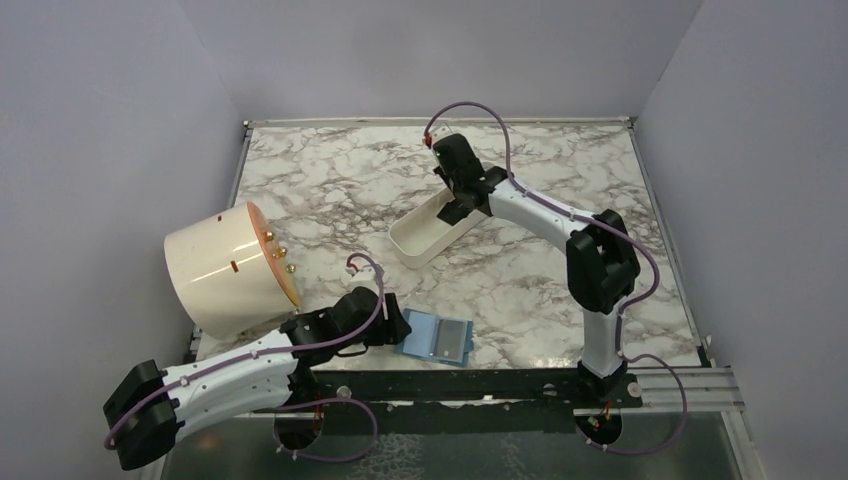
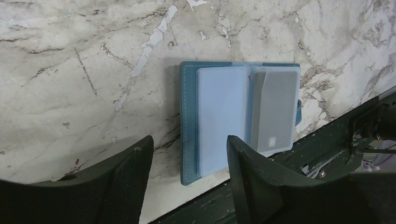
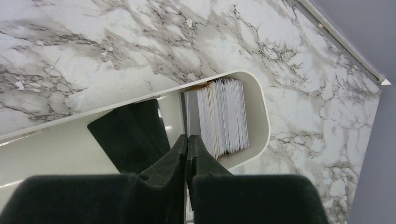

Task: Put the credit cards into the card holder
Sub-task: Pick up the credit card from the storage box.

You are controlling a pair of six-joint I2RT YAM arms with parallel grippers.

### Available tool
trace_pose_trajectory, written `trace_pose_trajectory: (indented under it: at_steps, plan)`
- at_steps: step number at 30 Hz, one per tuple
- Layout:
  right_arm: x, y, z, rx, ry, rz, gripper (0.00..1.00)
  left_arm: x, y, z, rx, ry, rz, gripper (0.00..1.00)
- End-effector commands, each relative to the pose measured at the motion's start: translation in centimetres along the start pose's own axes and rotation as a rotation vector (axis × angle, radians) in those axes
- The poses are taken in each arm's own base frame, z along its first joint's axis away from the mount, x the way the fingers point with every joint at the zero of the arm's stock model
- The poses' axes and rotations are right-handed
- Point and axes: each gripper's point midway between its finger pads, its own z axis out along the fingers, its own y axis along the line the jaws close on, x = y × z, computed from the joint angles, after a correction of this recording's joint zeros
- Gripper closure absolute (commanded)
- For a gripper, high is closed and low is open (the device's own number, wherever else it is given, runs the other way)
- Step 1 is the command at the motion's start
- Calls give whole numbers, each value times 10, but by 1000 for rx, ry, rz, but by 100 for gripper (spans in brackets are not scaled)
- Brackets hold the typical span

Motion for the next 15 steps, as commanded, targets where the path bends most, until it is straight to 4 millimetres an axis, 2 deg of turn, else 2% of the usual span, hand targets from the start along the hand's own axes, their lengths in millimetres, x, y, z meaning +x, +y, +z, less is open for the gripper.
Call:
trace_pose_trajectory:
  at_steps: [1,9,15]
  plan:
    - [-10,0,-27,-86,-35,83,99,5,-11,2,64,17,-24,40]
    - [-15,-3,-66,-173,-59,197,99,3,-25,3,133,20,-24,50]
    - [-16,8,-101,-308,-86,306,99,-7,-34,0,132,2,-23,50]
